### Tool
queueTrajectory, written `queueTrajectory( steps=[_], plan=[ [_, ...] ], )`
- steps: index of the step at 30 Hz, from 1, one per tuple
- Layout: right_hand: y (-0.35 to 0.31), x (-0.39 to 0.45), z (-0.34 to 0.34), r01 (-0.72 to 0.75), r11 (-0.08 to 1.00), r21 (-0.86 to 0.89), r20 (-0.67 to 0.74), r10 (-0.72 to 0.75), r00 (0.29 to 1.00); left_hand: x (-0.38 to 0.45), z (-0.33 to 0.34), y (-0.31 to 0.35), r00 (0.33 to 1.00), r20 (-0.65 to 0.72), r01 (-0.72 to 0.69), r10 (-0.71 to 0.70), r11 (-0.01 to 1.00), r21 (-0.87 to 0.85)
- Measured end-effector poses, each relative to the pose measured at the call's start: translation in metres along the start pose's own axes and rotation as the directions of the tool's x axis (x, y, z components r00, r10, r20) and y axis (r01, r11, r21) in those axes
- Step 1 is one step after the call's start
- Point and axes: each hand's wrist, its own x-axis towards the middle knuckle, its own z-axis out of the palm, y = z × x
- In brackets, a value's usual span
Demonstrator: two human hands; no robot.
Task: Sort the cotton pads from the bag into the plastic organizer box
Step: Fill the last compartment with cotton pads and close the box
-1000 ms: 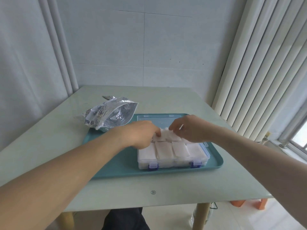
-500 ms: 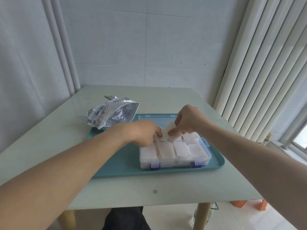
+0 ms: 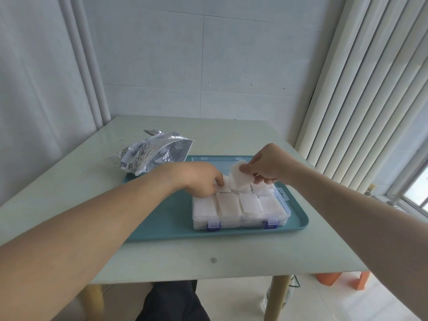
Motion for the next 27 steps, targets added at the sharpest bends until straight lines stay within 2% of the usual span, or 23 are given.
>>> queueTrajectory(
  steps=[3,6,9,11,12,13,16,18,19,21,23,24,25,26,27],
  plan=[
    [0.014,-0.008,-0.019,-0.109,0.952,0.287,0.079,0.090,0.993,-0.002,-0.001,0.000,1.000,-0.013,0.000,0.001,1.000,0.010],
    [0.041,-0.025,-0.032,-0.190,0.933,0.306,0.140,0.153,0.978,-0.002,0.002,-0.001,0.992,-0.127,-0.007,0.007,1.000,-0.001],
    [0.061,-0.043,-0.031,-0.180,0.971,0.157,0.093,0.167,0.982,0.005,0.008,0.003,0.919,-0.384,-0.118,0.086,0.991,-0.061],
    [0.065,-0.051,-0.023,-0.097,0.995,0.032,0.010,0.096,0.995,0.013,0.013,0.008,0.835,-0.527,-0.259,0.157,0.958,-0.126],
    [0.064,-0.053,-0.019,-0.031,0.998,-0.054,-0.036,0.029,0.999,0.018,0.015,0.011,0.818,-0.546,-0.293,0.182,0.948,-0.123],
    [0.062,-0.055,-0.016,0.037,0.984,-0.177,-0.074,-0.050,0.996,0.022,0.017,0.013,0.823,-0.530,-0.292,0.203,0.952,-0.088],
    [0.049,-0.058,-0.007,0.128,0.827,-0.548,-0.098,-0.215,0.972,0.035,0.028,0.012,0.917,-0.350,-0.188,0.190,0.981,0.039],
    [0.044,-0.057,-0.002,0.121,0.754,-0.645,-0.081,-0.225,0.971,0.037,0.030,0.010,0.935,-0.306,-0.181,0.180,0.983,0.027],
    [0.043,-0.056,0.000,0.118,0.736,-0.666,-0.052,-0.205,0.977,0.035,0.028,0.010,0.919,-0.347,-0.202,0.187,0.979,-0.007],
    [0.038,-0.055,-0.003,0.122,0.718,-0.685,0.022,-0.147,0.989,0.024,0.018,0.003,0.827,-0.537,-0.259,0.166,0.960,-0.102],
    [0.026,-0.051,-0.011,0.137,0.748,-0.649,0.055,-0.134,0.989,0.013,0.005,-0.020,0.652,-0.755,-0.272,0.066,0.950,-0.152],
    [0.017,-0.047,-0.015,0.156,0.781,-0.604,0.043,-0.164,0.986,0.007,0.001,-0.036,0.565,-0.825,-0.221,0.005,0.964,-0.146],
    [0.008,-0.042,-0.018,0.188,0.815,-0.548,0.019,-0.212,0.977,0.002,-0.002,-0.054,0.508,-0.859,-0.120,-0.056,0.984,-0.135],
    [-0.002,-0.036,-0.018,0.230,0.841,-0.491,-0.015,-0.271,0.962,-0.002,-0.002,-0.074,0.514,-0.846,0.036,-0.140,0.989,-0.143],
    [-0.015,-0.029,-0.014,0.278,0.859,-0.429,-0.051,-0.331,0.942,-0.007,-0.002,-0.093,0.562,-0.786,0.216,-0.258,0.963,-0.162]
  ],
)
